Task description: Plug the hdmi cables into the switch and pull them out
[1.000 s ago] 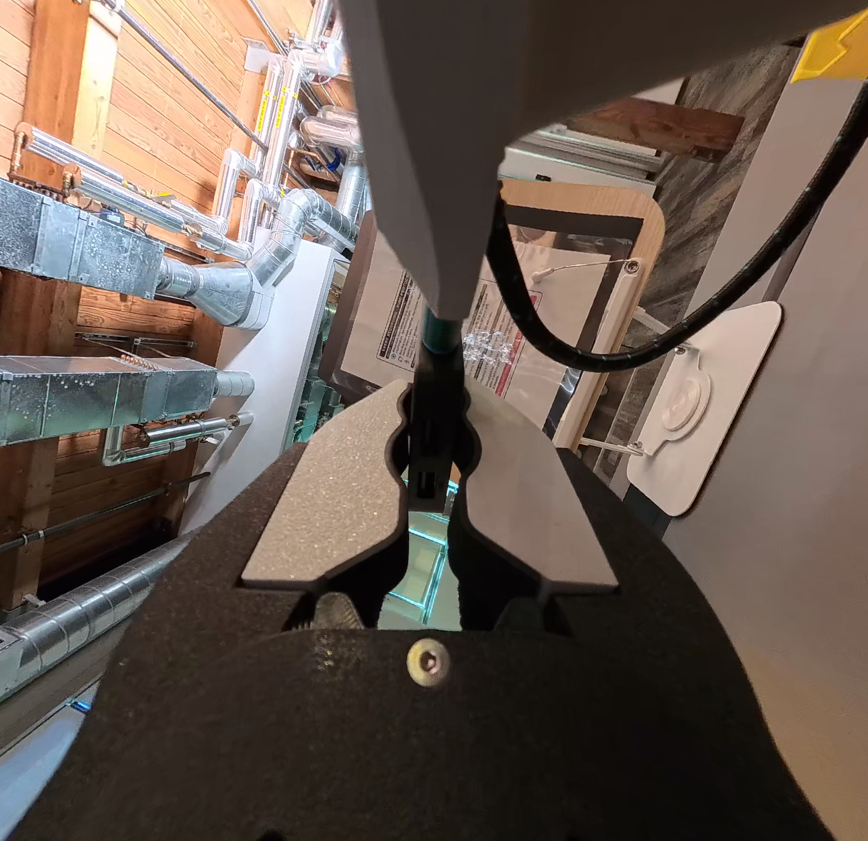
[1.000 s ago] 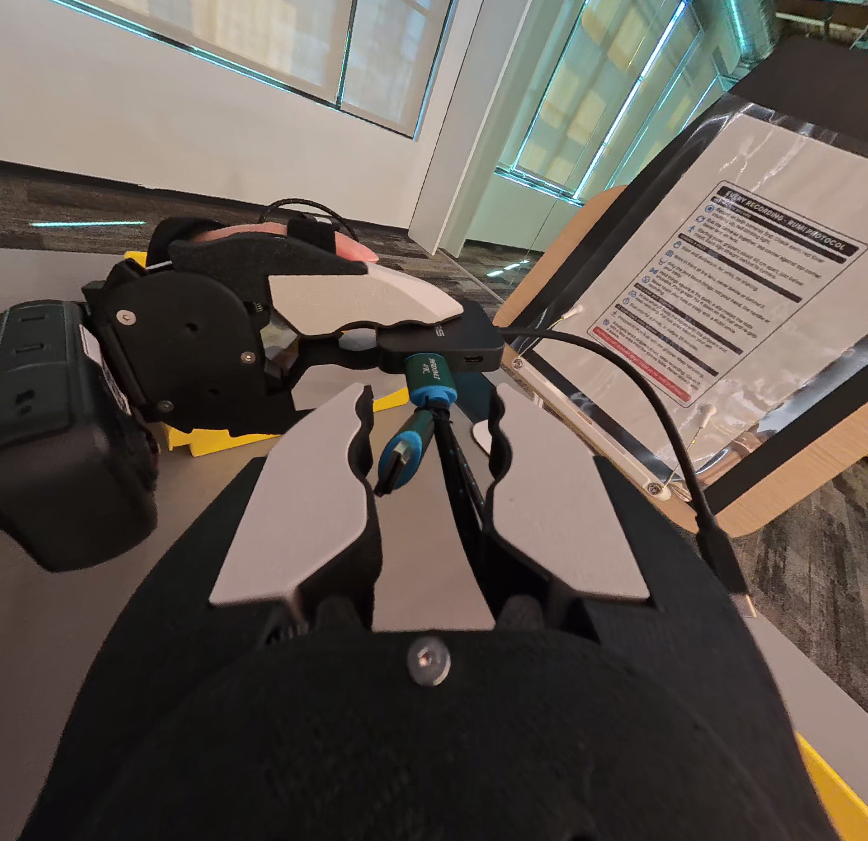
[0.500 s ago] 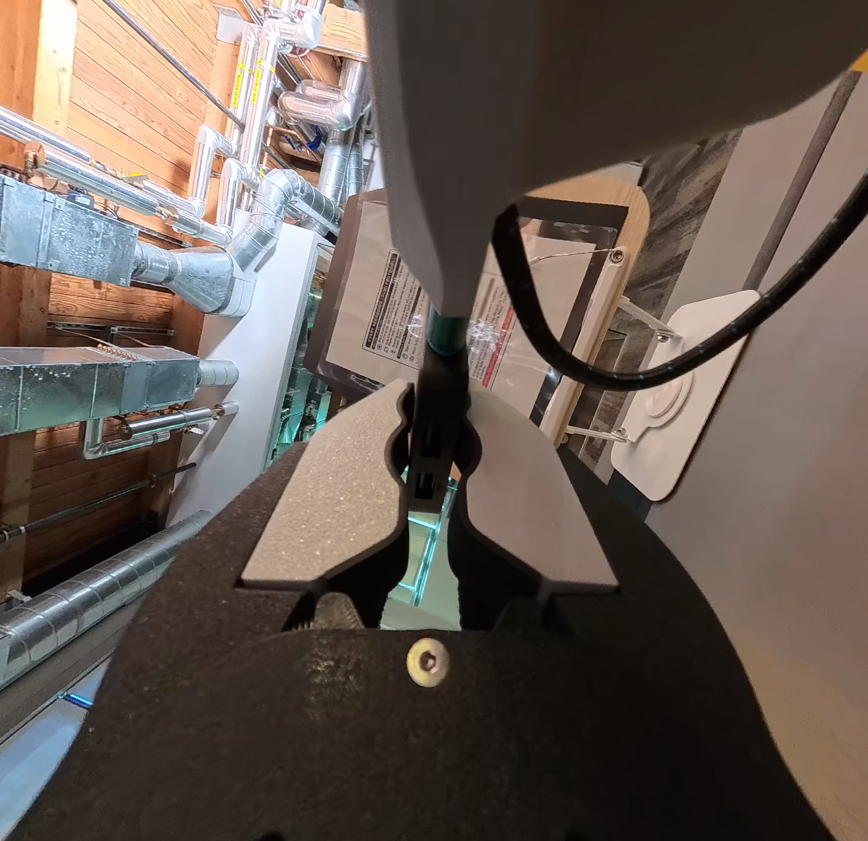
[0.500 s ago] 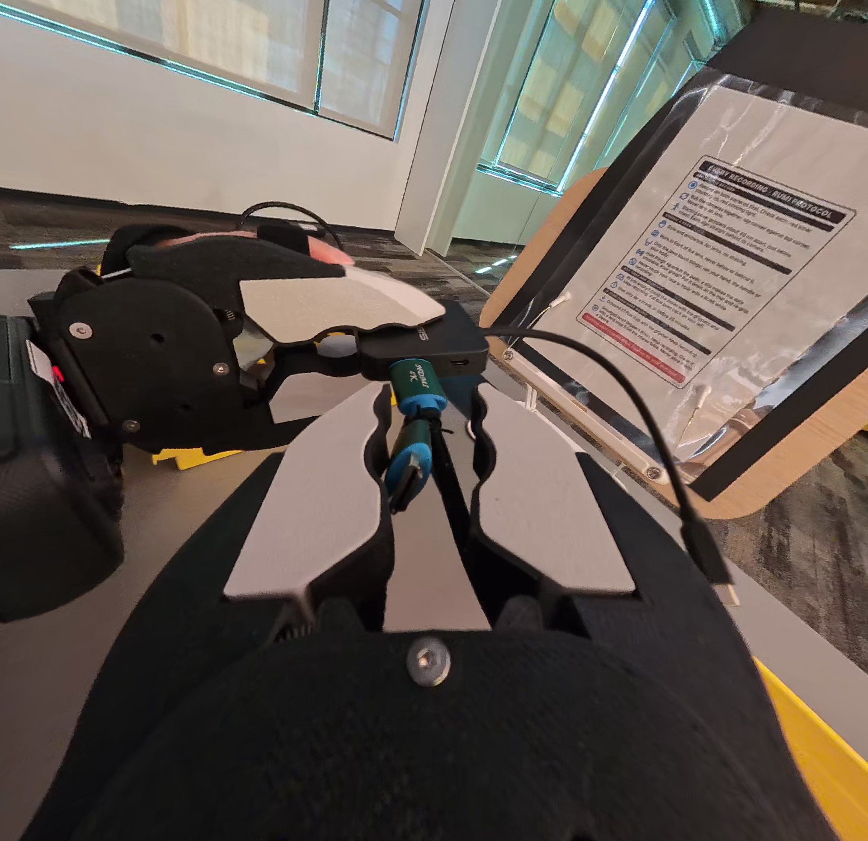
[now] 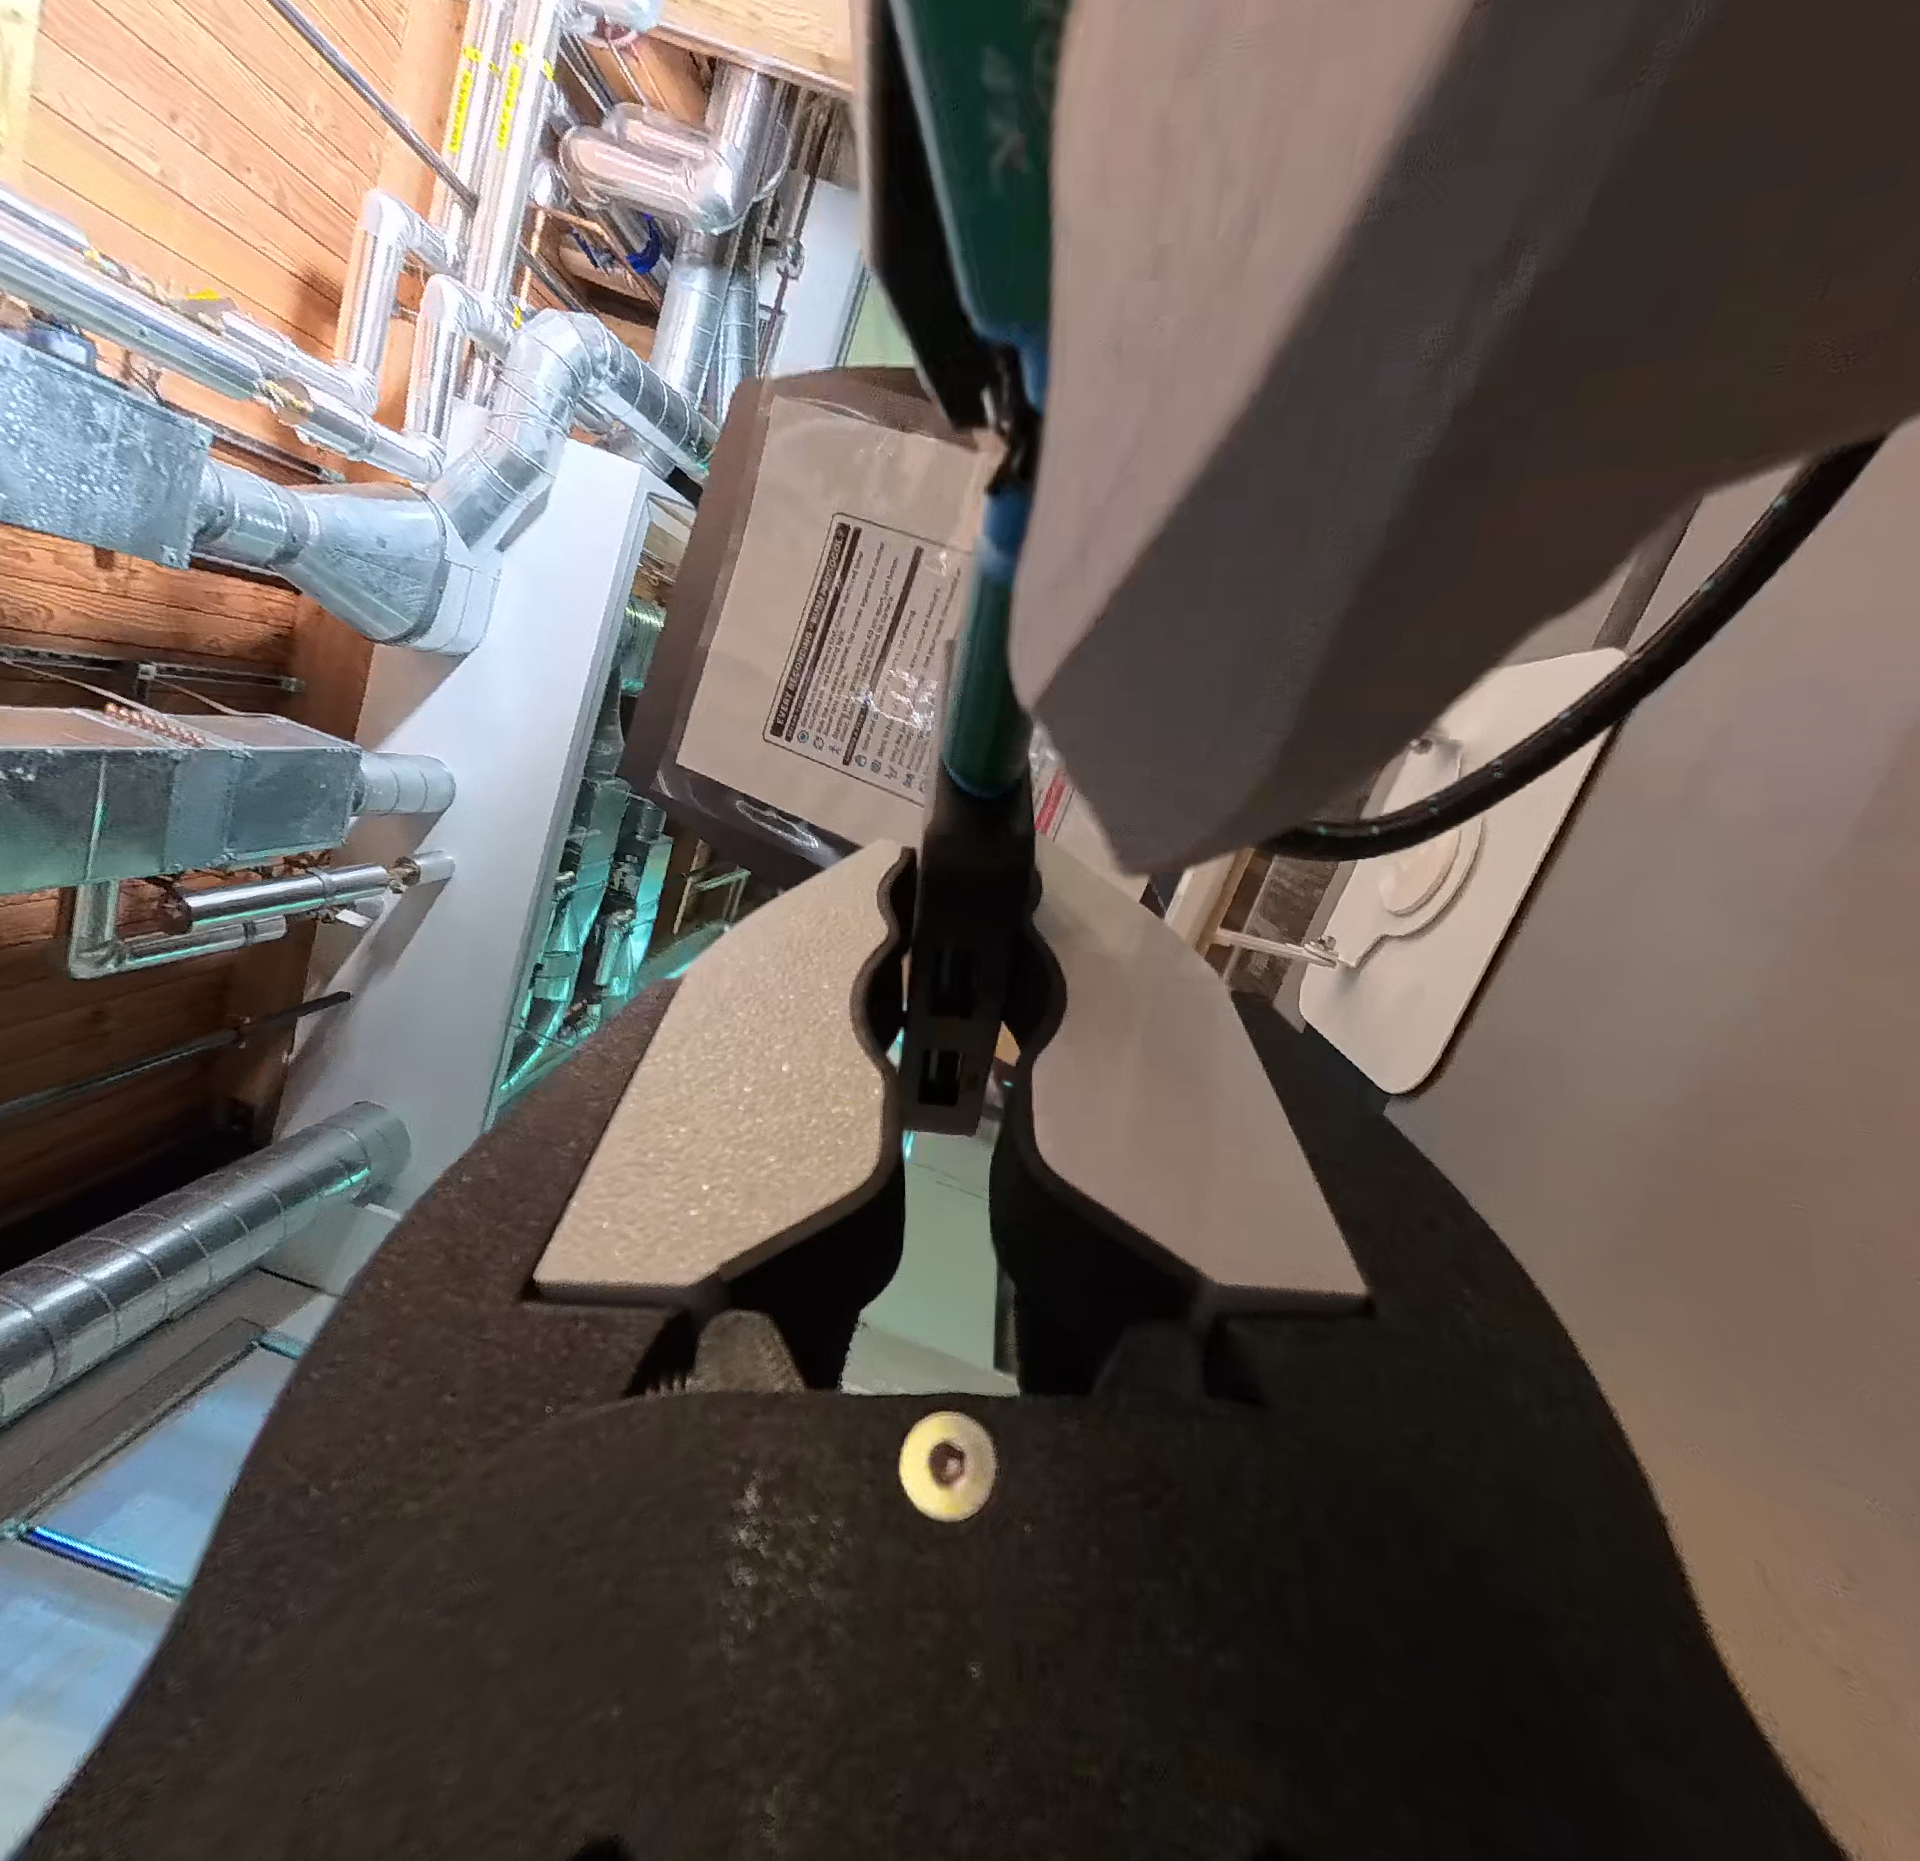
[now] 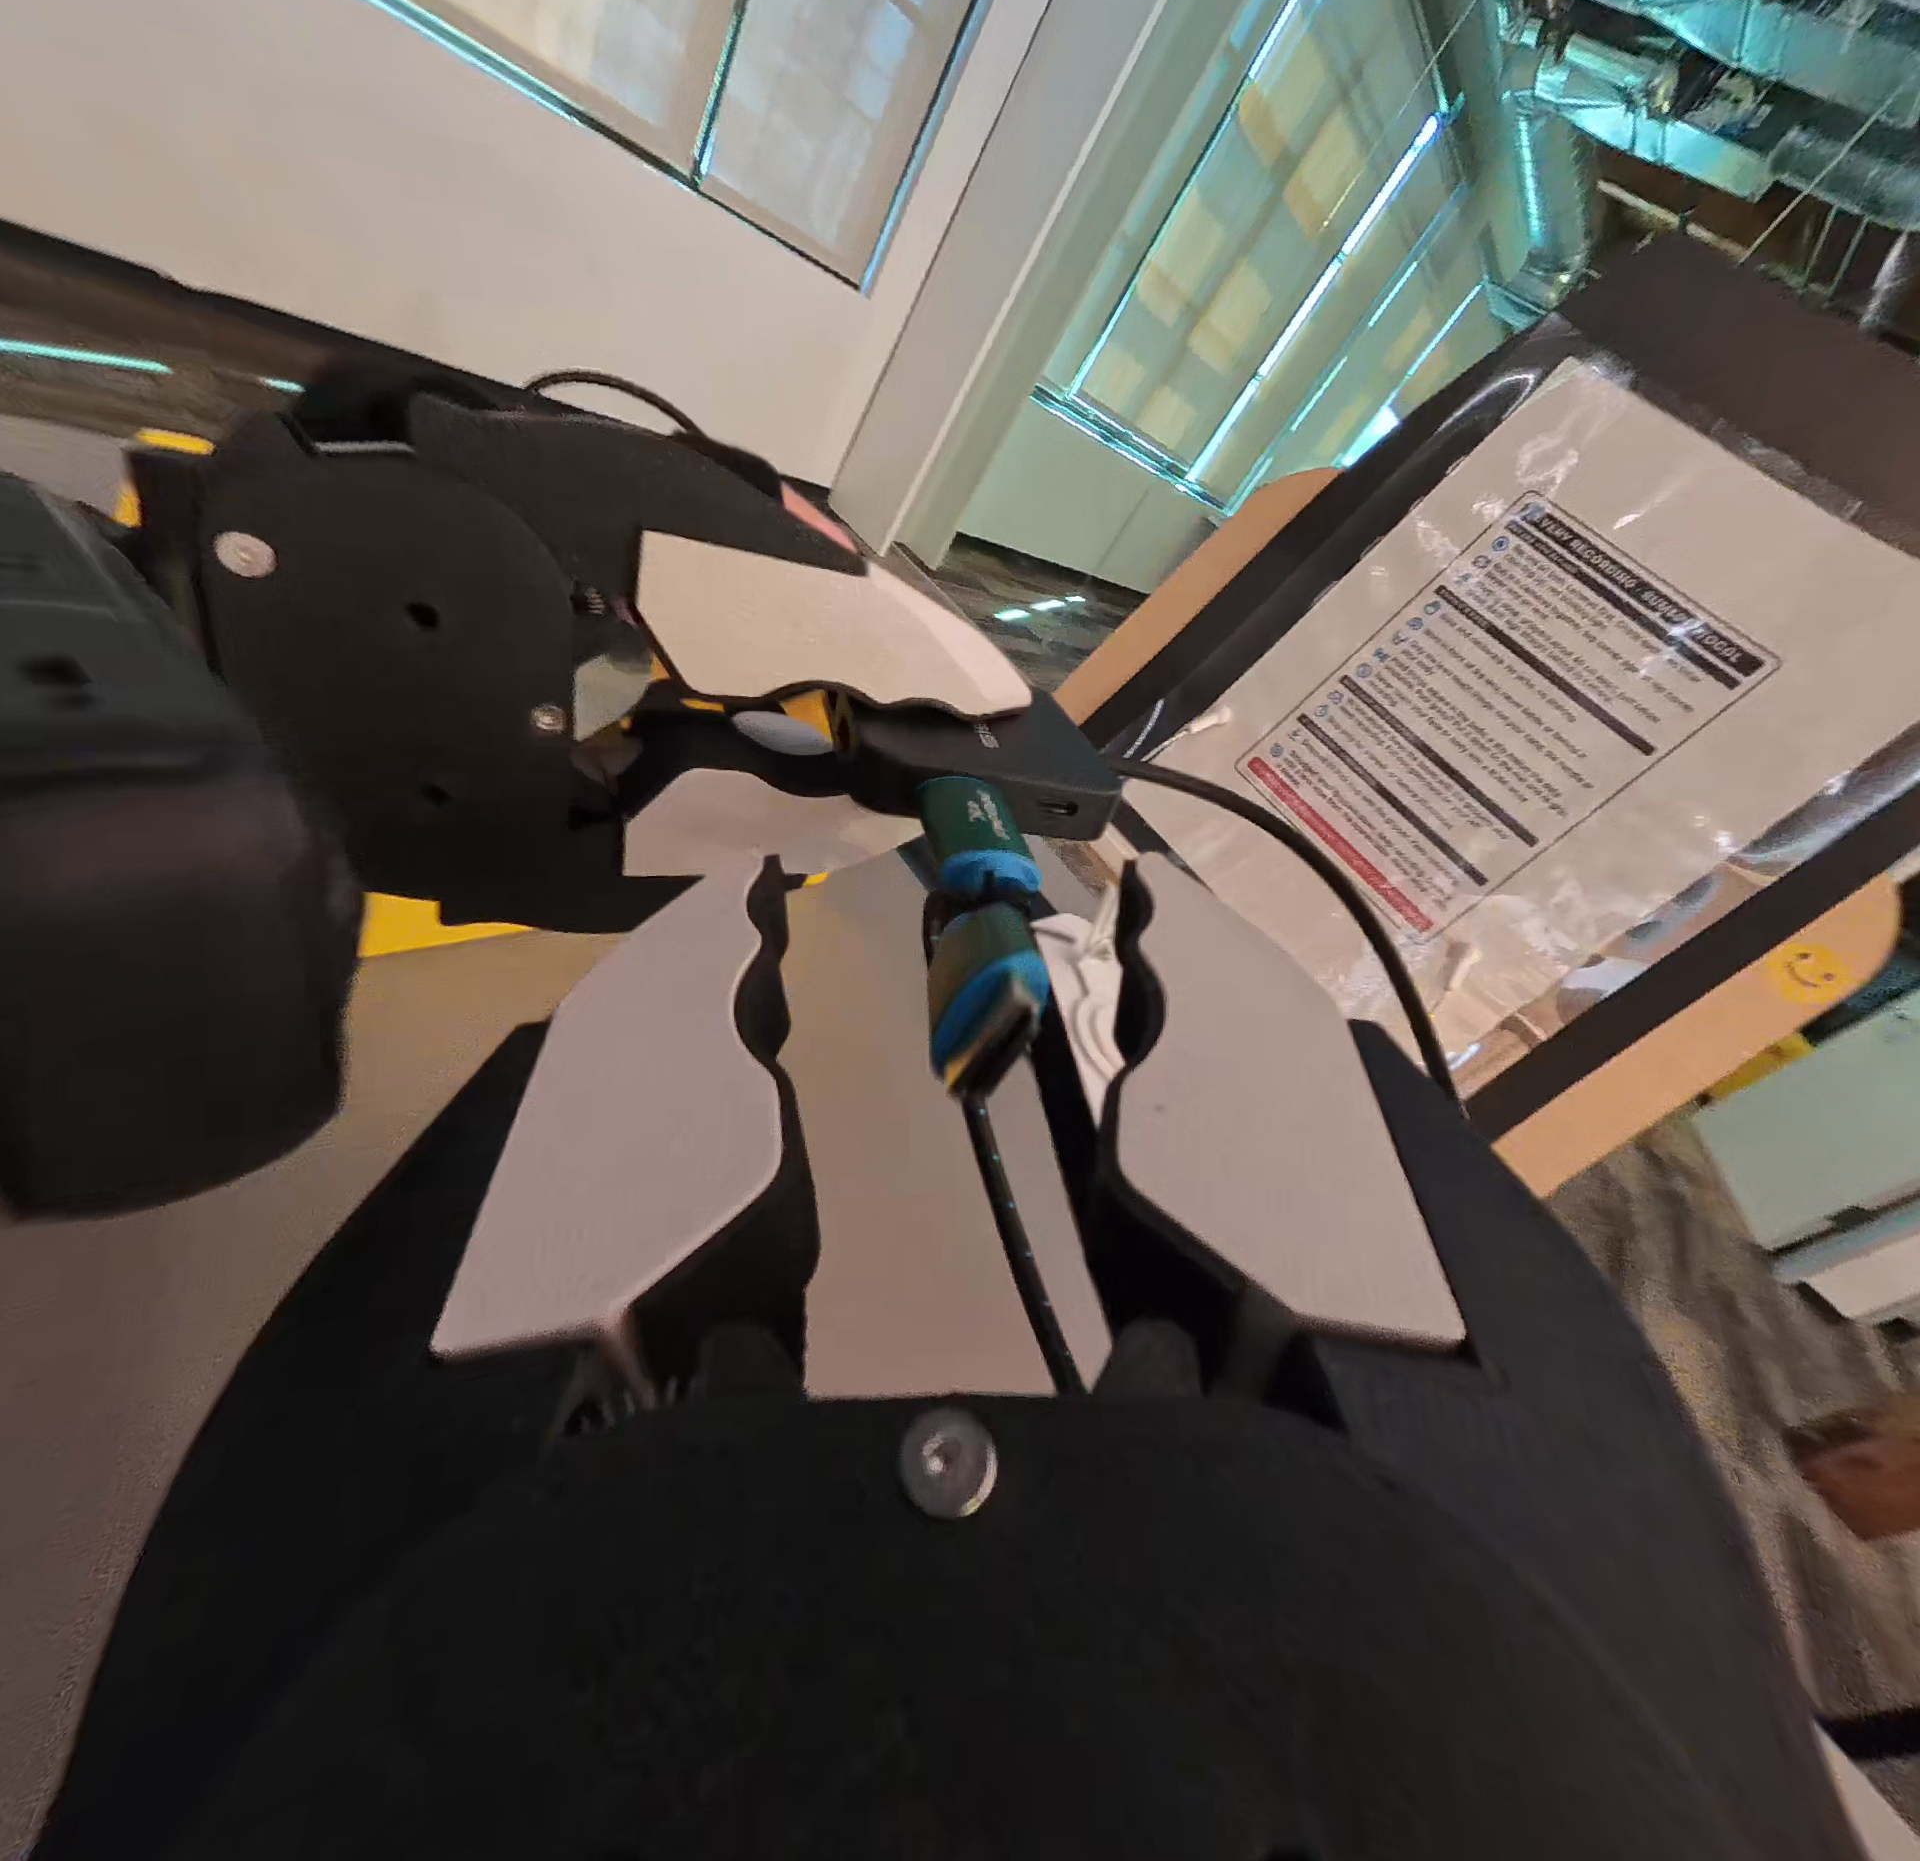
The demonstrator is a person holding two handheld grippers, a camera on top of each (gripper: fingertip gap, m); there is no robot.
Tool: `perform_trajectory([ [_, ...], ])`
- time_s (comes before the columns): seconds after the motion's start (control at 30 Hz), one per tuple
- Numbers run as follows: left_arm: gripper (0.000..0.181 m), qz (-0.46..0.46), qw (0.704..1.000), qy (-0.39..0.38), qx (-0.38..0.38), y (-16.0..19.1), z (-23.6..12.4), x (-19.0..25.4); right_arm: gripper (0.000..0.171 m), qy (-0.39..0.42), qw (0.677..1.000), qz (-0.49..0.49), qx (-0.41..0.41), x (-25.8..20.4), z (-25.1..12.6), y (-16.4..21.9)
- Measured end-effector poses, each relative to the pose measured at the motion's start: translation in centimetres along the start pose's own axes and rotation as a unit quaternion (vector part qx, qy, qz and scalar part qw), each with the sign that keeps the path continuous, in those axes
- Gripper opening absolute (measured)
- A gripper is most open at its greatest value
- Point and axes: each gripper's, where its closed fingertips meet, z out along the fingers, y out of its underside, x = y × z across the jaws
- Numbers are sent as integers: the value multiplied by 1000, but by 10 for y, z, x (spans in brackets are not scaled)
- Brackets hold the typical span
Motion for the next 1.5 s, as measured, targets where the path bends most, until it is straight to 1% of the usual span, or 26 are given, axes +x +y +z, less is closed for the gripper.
perform_trajectory([
  [0.1, 13, 14, 999, -11, 33, -15, -6, 1, 55, -12, 1000, 17, -5, -2, 3, 5],
  [0.17, 13, 30, 999, -18, 27, -19, -7, 0, 42, -23, 999, 36, -8, 0, 4, 8],
  [0.3, 14, 27, 999, -16, 30, -18, -7, 0, 36, -46, 996, 70, 8, 0, 2, 4],
  [0.57, 13, 34, 999, -19, 30, -16, -6, 1, 24, -37, 996, 78, 23, 0, 3, 4],
  [0.73, 13, 35, 999, -23, 29, -16, -6, 1, 24, -42, 995, 84, 30, 1, 3, 3],
  [0.87, 13, 43, 998, -28, 24, -16, -5, 1, 23, -38, 996, 70, 31, 1, 2, 4],
  [0.93, 13, 42, 999, -28, 19, -15, -4, 1, 23, -43, 995, 81, 31, 1, 3, 6],
  [1.17, 14, 34, 999, 7, 4, -7, 1, 12, 23, -54, 991, 119, 24, 2, 9, 16],
  [1.5, 15, 23, 996, 76, -27, 11, 14, 48, 23, -75, 977, 196, -25, 1, 25, 51],
])
